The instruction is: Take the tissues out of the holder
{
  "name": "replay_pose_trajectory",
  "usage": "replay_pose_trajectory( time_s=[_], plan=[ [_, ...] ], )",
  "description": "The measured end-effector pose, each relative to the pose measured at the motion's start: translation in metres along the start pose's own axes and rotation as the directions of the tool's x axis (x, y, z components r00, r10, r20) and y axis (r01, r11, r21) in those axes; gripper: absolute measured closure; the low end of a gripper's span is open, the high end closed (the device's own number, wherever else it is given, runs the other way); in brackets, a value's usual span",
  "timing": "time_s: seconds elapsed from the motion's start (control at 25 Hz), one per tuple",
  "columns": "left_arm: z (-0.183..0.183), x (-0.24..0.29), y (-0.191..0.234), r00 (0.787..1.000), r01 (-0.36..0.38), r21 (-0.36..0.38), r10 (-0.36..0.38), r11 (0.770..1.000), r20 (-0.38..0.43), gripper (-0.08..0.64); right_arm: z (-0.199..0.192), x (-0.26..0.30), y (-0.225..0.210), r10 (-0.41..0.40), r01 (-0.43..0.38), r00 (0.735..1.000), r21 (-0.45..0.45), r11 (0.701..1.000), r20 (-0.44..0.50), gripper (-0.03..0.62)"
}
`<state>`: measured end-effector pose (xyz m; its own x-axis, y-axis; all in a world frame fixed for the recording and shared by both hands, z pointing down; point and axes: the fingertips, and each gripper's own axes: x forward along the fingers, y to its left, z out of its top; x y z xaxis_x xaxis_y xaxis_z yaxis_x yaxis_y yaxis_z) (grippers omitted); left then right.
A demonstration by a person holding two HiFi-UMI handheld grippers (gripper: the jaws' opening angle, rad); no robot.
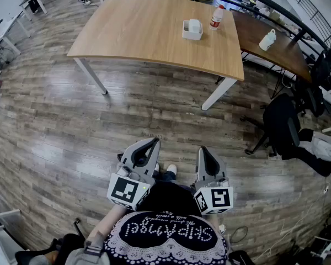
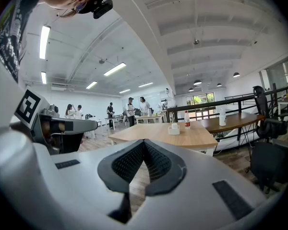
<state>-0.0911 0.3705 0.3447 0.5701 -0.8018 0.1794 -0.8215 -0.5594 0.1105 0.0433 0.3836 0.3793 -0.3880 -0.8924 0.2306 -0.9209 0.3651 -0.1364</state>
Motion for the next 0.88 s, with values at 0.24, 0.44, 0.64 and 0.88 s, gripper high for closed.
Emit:
replay_pose_trajectory(
  time_s=[0.24,0.44,0.64,0.88],
  plan=[
    [0.003,0.000,0.003,1.000,-0.011,-0.031,0.012,0.999,0.006,0.554,-0.001,0.001,0.002,-0.001,0.001,1.000,-0.003,1.000,-0.002,0.581],
    [0.003,0.002,0.002,1.000,-0.014,-0.044,0.014,0.999,0.007,0.554,-0.003,0.001,0.000,-0.005,0.005,1.000,-0.003,1.000,-0.006,0.581],
    [0.004,0.007,-0.002,1.000,-0.014,-0.045,0.014,0.999,0.005,0.554,0.000,-0.002,-0.006,-0.008,0.008,1.000,0.021,1.000,0.009,0.581],
    [0.006,0.015,-0.005,1.000,-0.021,-0.036,0.022,0.999,0.009,0.554,0.003,-0.001,-0.016,0.009,-0.010,0.999,0.027,1.000,0.038,0.581]
  ],
)
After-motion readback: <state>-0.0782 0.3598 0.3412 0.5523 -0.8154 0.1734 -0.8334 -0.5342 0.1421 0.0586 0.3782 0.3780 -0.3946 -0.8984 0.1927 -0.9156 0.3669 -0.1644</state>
